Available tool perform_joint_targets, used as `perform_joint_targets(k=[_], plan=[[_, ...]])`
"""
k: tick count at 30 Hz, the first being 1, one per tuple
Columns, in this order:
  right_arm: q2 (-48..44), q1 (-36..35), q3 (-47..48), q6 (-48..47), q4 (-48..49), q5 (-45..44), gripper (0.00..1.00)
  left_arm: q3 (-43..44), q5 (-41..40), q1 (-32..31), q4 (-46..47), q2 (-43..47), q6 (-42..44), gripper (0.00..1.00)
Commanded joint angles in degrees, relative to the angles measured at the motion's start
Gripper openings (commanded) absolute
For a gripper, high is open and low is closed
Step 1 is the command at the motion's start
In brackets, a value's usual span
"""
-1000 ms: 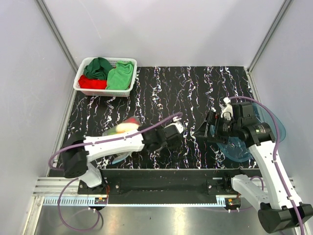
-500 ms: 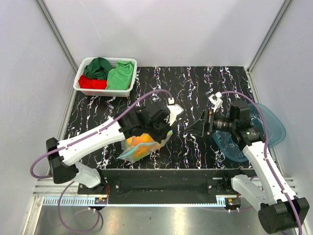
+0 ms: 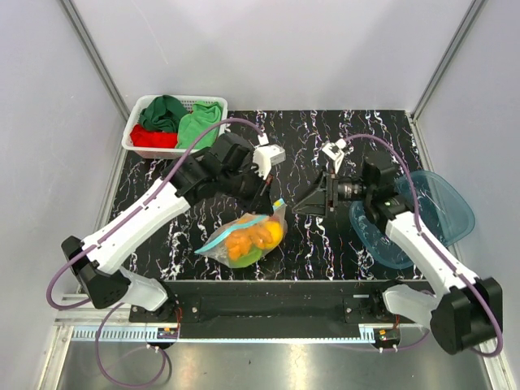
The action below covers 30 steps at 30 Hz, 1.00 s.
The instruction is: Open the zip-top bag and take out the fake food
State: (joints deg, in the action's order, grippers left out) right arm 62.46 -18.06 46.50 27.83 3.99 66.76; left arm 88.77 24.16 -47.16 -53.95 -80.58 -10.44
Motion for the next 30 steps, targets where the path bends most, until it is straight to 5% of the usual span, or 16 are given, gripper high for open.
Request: perform_joint_targets(k=[1, 20, 23, 24, 30], plan=[[3.6, -3.6, 4.6, 2.1, 9.7, 1.4, 0.75, 2.7, 9.2, 2.6, 1.9, 2.6, 0.7, 0.0], [12.2, -9.7, 4.8, 11.8, 24.9, 3.5, 0.4, 1.1, 14.0, 7.0, 3.6, 3.6, -2.1, 0.0], [12.4, -10.1, 4.3, 12.8, 25.7, 3.6, 0.24, 1.0, 14.3, 7.5, 4.3, 3.7, -2.6, 0.0], [12.4, -10.1, 4.2, 13.2, 25.6, 3.6, 0.1, 0.9, 14.5, 7.8, 4.5, 3.7, -2.7, 0.0], [10.8, -10.1, 3.2, 12.5, 23.2, 2.8, 0.09, -1.0, 14.9, 9.1, 5.3, 4.8, -2.7, 0.0]])
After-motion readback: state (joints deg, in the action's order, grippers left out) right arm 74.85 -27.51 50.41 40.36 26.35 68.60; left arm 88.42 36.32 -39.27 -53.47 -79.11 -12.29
